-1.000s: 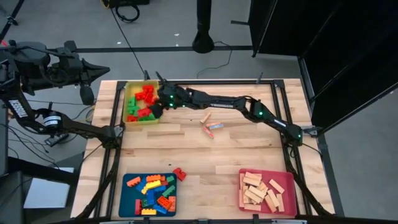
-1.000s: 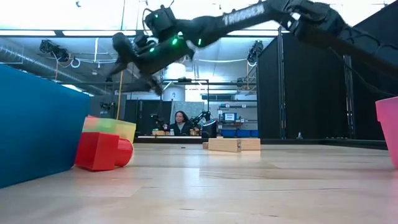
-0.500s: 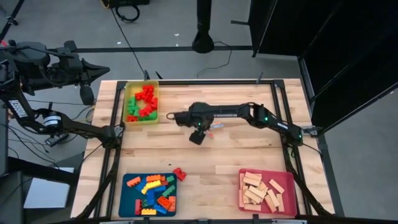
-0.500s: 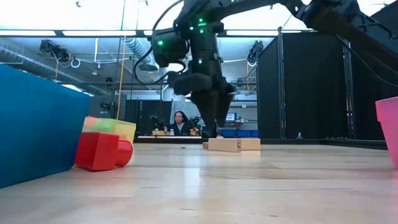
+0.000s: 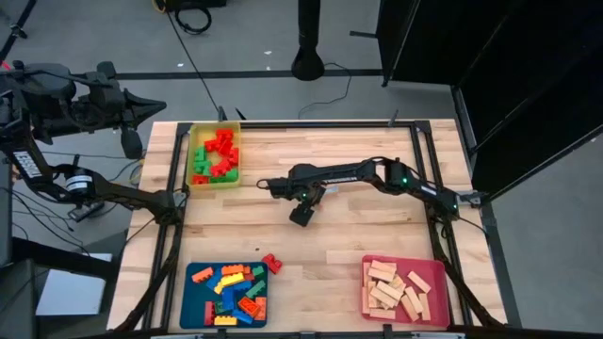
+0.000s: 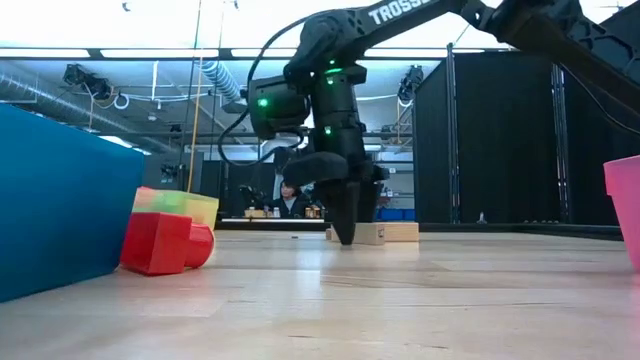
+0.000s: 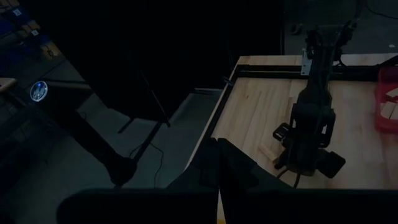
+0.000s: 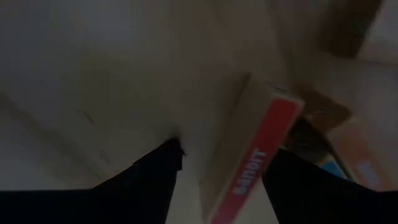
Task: Sort blocks by size
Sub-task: Put the wooden block into the red bin
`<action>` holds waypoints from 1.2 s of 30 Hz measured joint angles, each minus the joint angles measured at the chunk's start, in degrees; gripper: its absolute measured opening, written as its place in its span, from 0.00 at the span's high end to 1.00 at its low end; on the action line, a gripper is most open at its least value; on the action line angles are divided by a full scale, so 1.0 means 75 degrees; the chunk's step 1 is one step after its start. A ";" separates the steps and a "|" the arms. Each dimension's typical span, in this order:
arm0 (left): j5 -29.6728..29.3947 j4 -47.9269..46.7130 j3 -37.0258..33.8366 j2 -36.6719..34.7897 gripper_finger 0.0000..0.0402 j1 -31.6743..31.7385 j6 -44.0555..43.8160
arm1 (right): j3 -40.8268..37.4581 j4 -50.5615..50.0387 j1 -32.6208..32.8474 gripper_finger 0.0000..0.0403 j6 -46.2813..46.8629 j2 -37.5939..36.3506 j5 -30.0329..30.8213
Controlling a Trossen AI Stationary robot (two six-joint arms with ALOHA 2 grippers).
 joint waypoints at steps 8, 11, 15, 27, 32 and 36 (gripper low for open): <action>0.0000 0.0000 0.0000 0.0000 0.99 0.0001 -0.0073 | -0.0172 0.0070 0.0004 0.79 0.0050 -0.0029 -0.0155; 0.0000 0.0001 0.0000 0.0000 0.99 0.0001 -0.0107 | 0.0024 -0.0252 0.0058 0.82 0.0192 0.0017 -0.0110; 0.0000 0.0000 0.0000 0.0000 0.99 0.0001 -0.0120 | 0.0273 -0.0857 0.0428 0.82 0.0231 -0.0164 -0.0121; 0.0000 0.0000 0.0000 0.0000 0.99 0.0000 -0.0246 | -0.0088 -0.1825 0.3621 0.82 0.2774 -0.2229 -0.0550; 0.0000 0.0000 0.0000 0.0004 0.99 -0.0001 -0.0367 | -0.1538 -0.1840 0.4917 0.82 0.5190 -0.3097 -0.1233; 0.0000 0.0000 0.0000 0.0006 0.99 -0.0002 -0.0369 | -0.2793 -0.1852 0.5620 0.82 0.6716 -0.3793 -0.1910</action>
